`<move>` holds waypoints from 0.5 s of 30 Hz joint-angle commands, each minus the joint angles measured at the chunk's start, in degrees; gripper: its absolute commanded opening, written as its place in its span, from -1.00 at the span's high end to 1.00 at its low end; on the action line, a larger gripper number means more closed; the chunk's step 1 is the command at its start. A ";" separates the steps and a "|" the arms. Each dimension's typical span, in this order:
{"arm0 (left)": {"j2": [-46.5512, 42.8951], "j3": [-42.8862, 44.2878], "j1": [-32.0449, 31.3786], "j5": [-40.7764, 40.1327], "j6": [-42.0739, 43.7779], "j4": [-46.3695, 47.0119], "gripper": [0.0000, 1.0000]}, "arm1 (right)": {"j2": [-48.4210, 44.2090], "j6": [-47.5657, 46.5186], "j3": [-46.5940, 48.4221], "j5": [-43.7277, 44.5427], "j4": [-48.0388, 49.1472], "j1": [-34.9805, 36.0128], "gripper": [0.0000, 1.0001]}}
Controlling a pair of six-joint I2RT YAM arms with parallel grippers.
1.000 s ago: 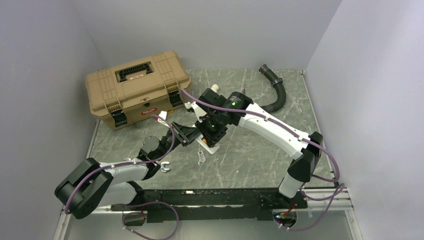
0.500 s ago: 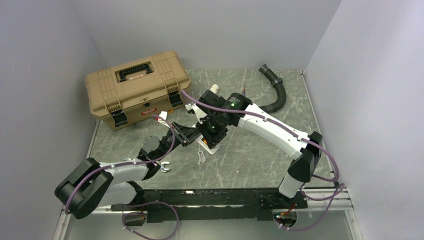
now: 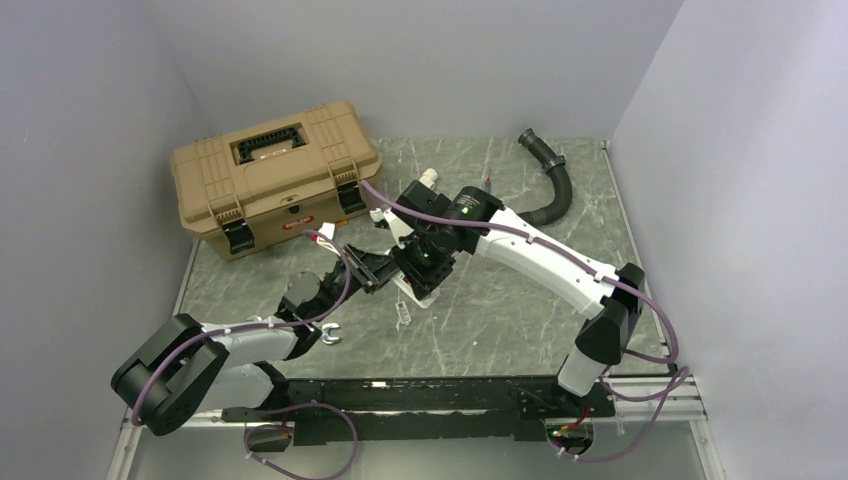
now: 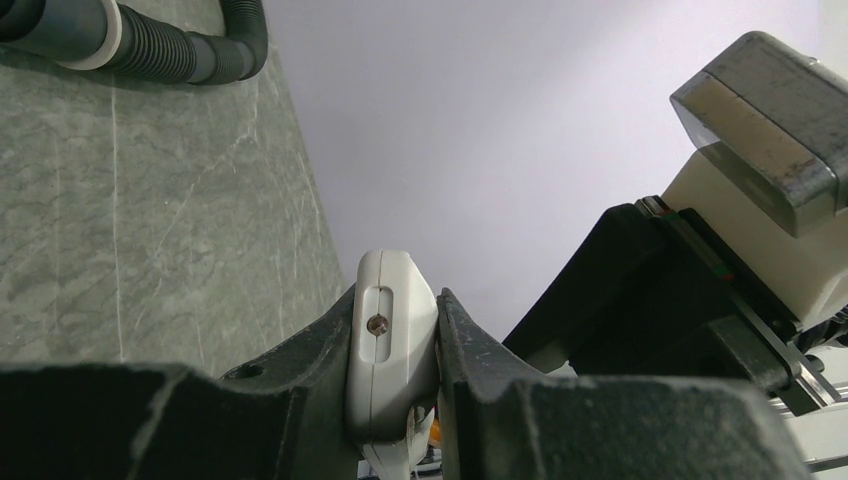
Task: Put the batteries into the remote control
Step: Load the battery into the remote control.
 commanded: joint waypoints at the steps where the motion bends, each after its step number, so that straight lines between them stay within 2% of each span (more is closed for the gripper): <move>1: 0.23 0.69 -0.40 0.90 -1.54 6.84 1.00 | -1.59 0.28 -0.43 0.67 0.99 0.17 0.44; 9: 1.03 0.77 -0.33 1.17 -1.90 7.63 1.00 | -1.74 0.34 -0.19 1.45 1.02 0.22 0.41; 15: 0.91 0.73 -0.33 1.13 -1.90 7.48 1.00 | -2.10 0.36 0.80 2.31 1.12 0.19 0.30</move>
